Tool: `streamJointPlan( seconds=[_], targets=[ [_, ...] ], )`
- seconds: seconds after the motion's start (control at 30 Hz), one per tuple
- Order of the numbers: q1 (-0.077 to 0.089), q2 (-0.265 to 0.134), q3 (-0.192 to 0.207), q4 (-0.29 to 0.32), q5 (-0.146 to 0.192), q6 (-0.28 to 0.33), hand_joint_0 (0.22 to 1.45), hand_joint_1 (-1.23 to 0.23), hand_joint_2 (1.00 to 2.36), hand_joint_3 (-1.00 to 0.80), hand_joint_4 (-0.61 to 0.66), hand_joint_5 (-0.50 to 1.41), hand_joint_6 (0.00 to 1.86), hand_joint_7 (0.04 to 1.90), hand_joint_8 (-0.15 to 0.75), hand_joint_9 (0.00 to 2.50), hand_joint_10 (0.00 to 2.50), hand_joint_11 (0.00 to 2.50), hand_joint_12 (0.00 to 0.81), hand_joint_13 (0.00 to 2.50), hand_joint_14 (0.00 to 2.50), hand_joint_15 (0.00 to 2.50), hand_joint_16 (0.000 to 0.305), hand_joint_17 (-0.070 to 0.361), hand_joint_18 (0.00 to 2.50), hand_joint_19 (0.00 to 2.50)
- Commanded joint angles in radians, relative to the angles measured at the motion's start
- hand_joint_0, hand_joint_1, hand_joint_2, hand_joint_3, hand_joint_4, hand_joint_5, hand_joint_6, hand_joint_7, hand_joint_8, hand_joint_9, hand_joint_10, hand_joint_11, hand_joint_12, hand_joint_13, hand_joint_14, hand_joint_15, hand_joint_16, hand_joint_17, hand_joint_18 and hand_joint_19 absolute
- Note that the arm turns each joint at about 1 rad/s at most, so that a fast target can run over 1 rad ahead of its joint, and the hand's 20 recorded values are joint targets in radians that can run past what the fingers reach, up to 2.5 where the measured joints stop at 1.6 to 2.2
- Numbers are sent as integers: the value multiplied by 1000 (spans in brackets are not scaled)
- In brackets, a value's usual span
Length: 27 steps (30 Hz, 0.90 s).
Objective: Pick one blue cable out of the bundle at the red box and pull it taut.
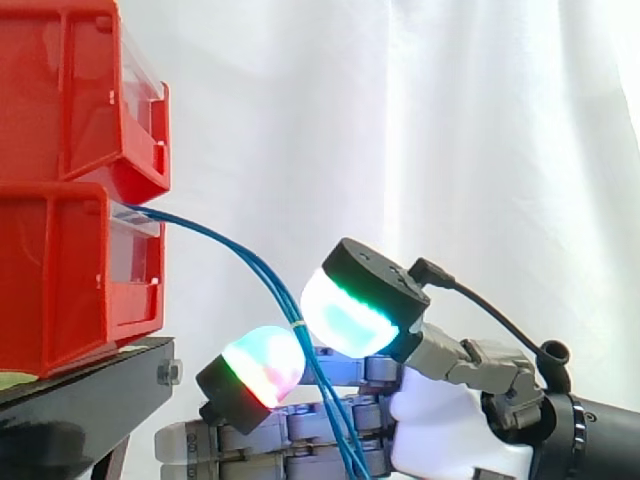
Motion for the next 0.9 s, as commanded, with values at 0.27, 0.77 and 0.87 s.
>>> streamJointPlan(
  seconds=[0.27,0.77,0.87],
  targets=[
    [-1,0,13,-21,-3,0,598,-754,1012,-201,154,-151,915,963,322,279,5,140,372,85,2,96,60,135,0,35],
    [-9,0,36,-29,-21,6,623,-815,1014,-136,106,-142,913,1060,354,453,5,255,383,203,2,92,62,139,88,0],
    [-12,0,39,-32,-29,8,622,-820,1012,-193,150,-145,912,1019,352,457,5,256,381,207,3,97,62,139,99,17]
  ],
)
